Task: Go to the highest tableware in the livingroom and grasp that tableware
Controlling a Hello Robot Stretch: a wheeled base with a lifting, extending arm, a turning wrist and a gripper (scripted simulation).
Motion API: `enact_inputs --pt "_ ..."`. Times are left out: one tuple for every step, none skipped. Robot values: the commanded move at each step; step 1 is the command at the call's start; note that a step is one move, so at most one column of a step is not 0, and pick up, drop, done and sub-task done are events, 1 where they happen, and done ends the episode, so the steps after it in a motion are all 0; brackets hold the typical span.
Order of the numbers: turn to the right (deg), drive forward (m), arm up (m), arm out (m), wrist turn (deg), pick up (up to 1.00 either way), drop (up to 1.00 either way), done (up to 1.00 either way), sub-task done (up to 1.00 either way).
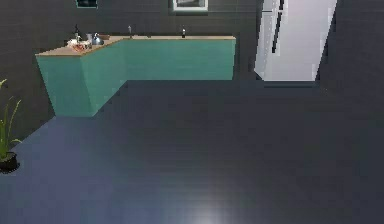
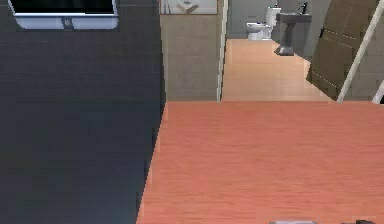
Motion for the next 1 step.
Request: enact_inputs --pt "0.0 0.10 0.00 0.00 0.0 0.00 0.00 0.00 0.00"
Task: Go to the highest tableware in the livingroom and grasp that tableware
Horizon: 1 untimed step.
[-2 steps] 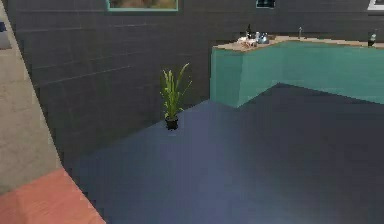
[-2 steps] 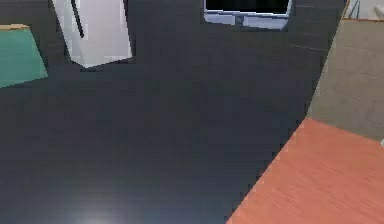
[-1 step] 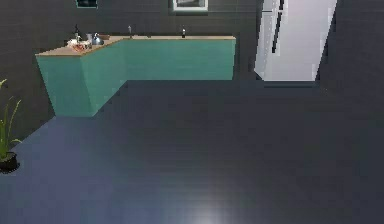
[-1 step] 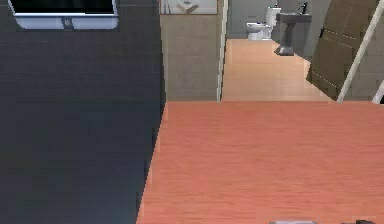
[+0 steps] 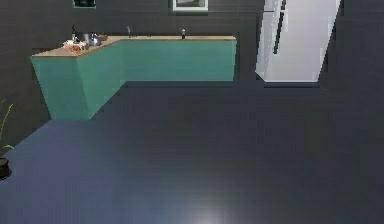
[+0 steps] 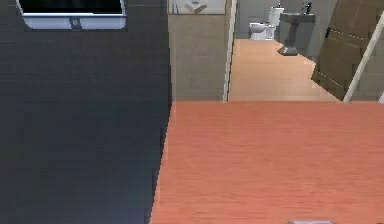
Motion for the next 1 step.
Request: enact_inputs --pt "-45.0 0.00 0.00 0.00 0.0 0.00 0.00 0.00 0.00"
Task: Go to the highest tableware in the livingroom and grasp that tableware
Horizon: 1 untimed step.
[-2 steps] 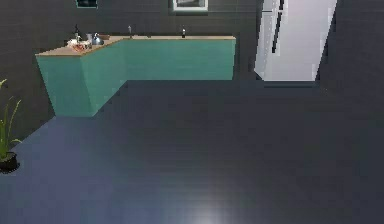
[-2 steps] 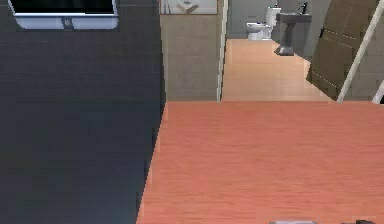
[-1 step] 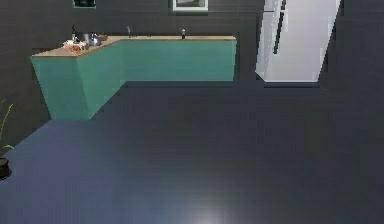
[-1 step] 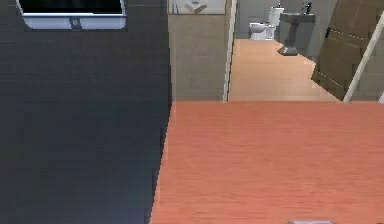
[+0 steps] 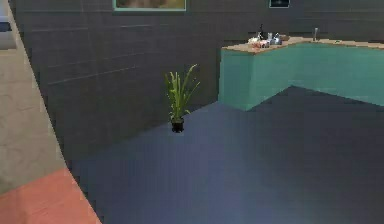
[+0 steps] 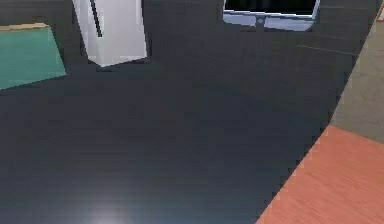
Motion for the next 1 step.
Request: enact_inputs --pt "-24.0 0.00 0.00 0.00 0.0 0.00 0.00 0.00 0.00"
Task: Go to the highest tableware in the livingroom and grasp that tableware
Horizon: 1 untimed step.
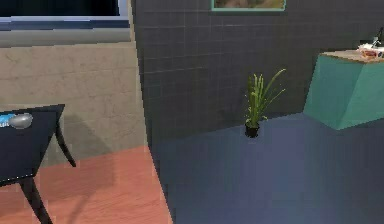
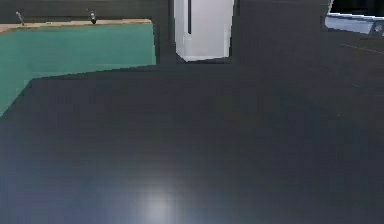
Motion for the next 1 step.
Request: enact_inputs --pt "0.0 0.10 0.00 0.00 0.0 0.00 0.00 0.00 0.00"
